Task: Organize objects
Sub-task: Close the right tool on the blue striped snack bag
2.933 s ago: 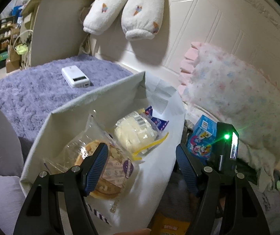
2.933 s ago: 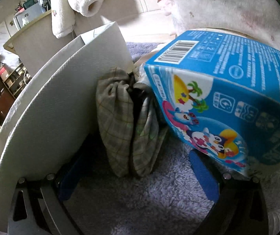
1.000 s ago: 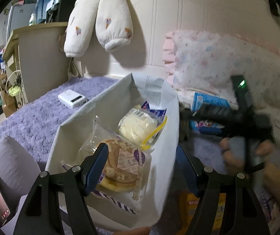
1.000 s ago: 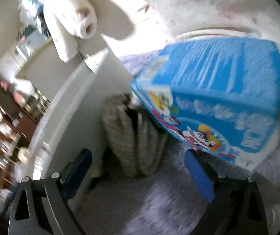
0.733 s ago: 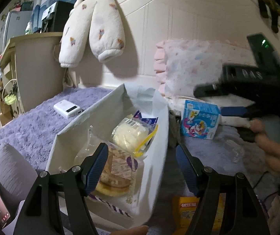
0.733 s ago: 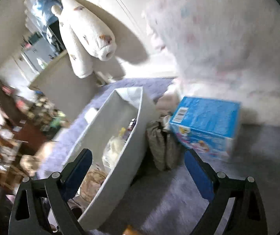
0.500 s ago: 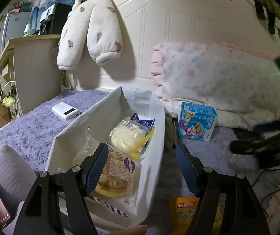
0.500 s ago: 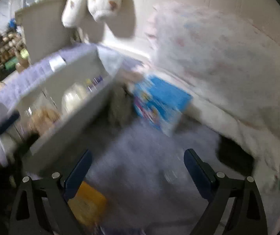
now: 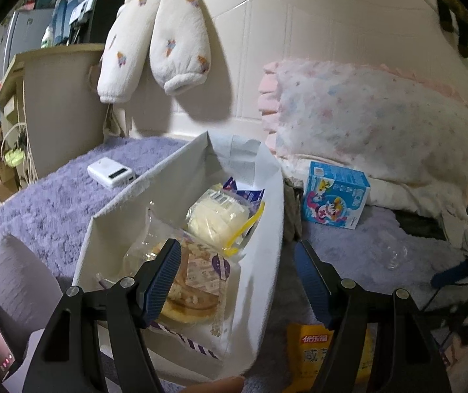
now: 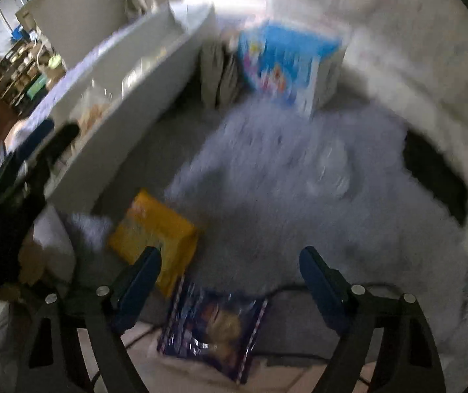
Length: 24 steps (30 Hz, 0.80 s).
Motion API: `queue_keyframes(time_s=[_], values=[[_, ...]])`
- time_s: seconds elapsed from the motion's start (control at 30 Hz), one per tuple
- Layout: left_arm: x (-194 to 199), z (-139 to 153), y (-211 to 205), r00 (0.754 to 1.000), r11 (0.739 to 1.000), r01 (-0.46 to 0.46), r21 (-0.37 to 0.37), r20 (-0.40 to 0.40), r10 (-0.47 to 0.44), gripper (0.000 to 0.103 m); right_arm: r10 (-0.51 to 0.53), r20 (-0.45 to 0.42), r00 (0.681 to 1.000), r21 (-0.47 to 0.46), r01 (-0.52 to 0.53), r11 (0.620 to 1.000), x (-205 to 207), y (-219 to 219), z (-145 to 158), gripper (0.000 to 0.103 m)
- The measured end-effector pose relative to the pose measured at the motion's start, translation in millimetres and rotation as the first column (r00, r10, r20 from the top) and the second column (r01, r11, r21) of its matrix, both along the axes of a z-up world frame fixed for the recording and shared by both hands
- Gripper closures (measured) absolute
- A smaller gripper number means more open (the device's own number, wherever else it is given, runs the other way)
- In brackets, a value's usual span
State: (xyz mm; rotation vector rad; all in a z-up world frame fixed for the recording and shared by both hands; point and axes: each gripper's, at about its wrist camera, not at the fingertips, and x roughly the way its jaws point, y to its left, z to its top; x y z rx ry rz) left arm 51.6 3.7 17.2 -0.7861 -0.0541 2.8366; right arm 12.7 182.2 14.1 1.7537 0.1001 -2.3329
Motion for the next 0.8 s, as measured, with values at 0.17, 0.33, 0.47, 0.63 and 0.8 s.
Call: queue_keyframes(time_s=[0.17,0.33,0.47,0.63,0.8], values=[[-4,-3,-2,0.999,1.0,-0.003,0.01,0.037,0.003,0.032,0.086,0.057,0.995,0.013,-0.087,0.996,8,-10,-6,0.018],[-6,-6,1,0.998,1.0,0.004,-0.006,0.058,-0.004,0.032,0.24,0.283,0.929,-0.039,-0.239,0.97,26,-23,-33,0.018],[-7,-7,3,0.998,1.0,0.004,-0.02,0.066,-0.002,0.032,0.234,0.31,0.922,0.041,-0.258,0.965,30,-21,-45,0.018],[-9,-8,3,0.997,1.0,0.005,-0.019,0.079,-0.003,0.032,0.225,0.411,0.883,-0.008,-0.243,0.97,23,-15,-75,0.034],[-9,-9,2,0.996,1.0,0.002,-0.009,0.084,-0.002,0.032,0.174,0.3,0.938,-0.093,-0.152,0.984,16,4,-50,0.071]])
